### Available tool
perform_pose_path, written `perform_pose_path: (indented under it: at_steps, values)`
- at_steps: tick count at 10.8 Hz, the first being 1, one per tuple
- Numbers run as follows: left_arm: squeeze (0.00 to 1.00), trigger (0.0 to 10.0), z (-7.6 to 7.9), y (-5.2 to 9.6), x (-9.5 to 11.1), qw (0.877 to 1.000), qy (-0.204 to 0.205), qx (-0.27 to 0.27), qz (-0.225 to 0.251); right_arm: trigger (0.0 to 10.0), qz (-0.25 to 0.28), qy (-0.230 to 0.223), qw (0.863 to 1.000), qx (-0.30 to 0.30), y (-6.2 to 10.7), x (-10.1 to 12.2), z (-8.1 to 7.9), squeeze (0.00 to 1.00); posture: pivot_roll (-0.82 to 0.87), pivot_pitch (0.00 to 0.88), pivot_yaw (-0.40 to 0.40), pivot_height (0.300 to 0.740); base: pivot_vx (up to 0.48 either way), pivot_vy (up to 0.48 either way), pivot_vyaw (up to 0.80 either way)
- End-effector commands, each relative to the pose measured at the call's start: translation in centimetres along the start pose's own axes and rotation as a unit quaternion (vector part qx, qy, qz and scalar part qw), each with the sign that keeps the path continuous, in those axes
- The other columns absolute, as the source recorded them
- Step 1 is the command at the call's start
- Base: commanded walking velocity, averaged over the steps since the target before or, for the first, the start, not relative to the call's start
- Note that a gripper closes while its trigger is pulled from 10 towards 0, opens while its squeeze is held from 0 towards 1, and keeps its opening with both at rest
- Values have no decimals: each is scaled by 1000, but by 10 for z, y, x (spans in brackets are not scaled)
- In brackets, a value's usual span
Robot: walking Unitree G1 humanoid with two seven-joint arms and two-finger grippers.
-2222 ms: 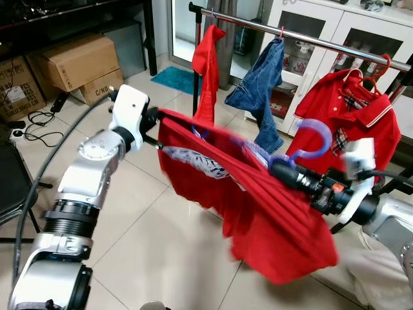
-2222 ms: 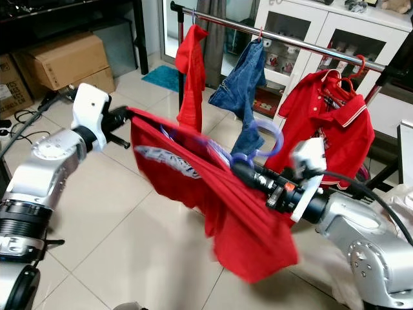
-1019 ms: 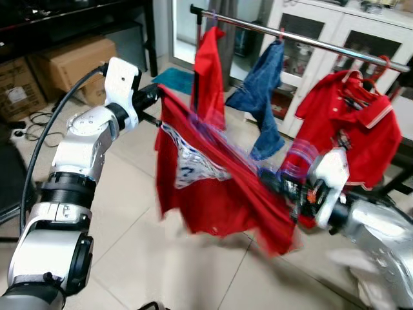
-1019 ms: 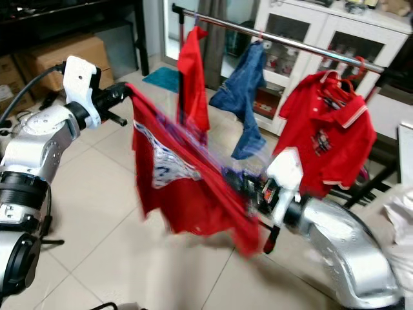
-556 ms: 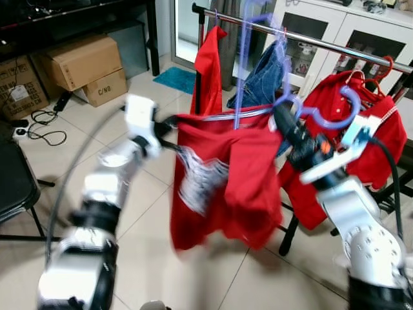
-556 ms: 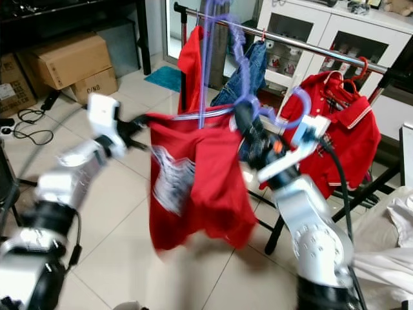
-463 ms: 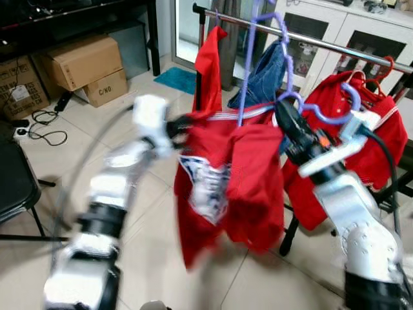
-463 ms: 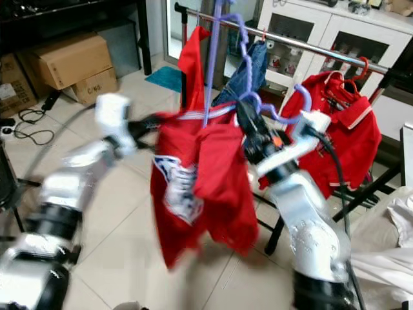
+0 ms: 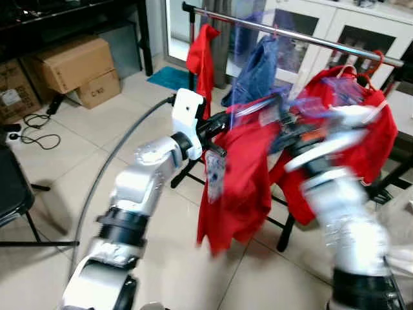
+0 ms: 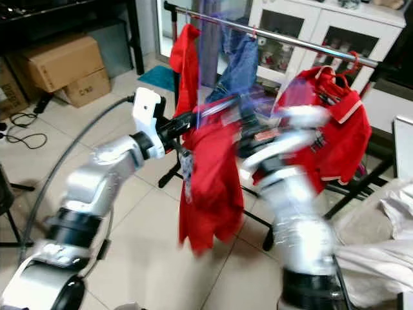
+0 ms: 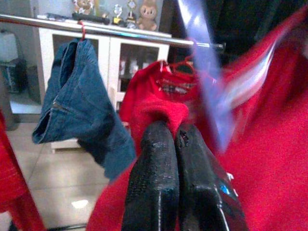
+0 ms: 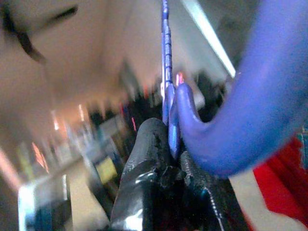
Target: Hang hanger
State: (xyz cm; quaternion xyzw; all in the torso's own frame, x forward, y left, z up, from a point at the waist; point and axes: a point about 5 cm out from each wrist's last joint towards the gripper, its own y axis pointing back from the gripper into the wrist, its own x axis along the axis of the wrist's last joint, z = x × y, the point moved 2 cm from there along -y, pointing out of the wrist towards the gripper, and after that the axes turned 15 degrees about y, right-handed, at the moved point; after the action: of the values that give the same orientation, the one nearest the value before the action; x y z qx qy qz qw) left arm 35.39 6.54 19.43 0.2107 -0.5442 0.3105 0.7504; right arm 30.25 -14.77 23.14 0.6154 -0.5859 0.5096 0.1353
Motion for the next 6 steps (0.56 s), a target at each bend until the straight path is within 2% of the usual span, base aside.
perform_pose_path:
  at_steps: [1,3,4,5,6]
  values:
    - [0,0,-5,4,-15,1000,15,7,-26,10000,50,-46,998,7,-2,21,1,0,40,0,-26,740,0,0,0]
    - [0,0,-23,18,-54,995,24,51,-84,10000,95,-97,991,15,-4,37,3,0,42,0,-28,740,0,0,0]
    - [0,0,-19,21,-65,993,32,42,-103,10000,107,-115,988,1,-5,41,8,0,44,0,-28,740,0,0,0]
    - [0,0,-4,26,-83,989,42,4,-141,10000,127,-145,981,-14,-4,49,15,0,47,0,-29,740,0,0,0]
    - [0,0,-4,28,-90,986,44,9,-159,10000,142,-175,974,-11,-4,53,16,0,48,0,-29,740,0,0,0]
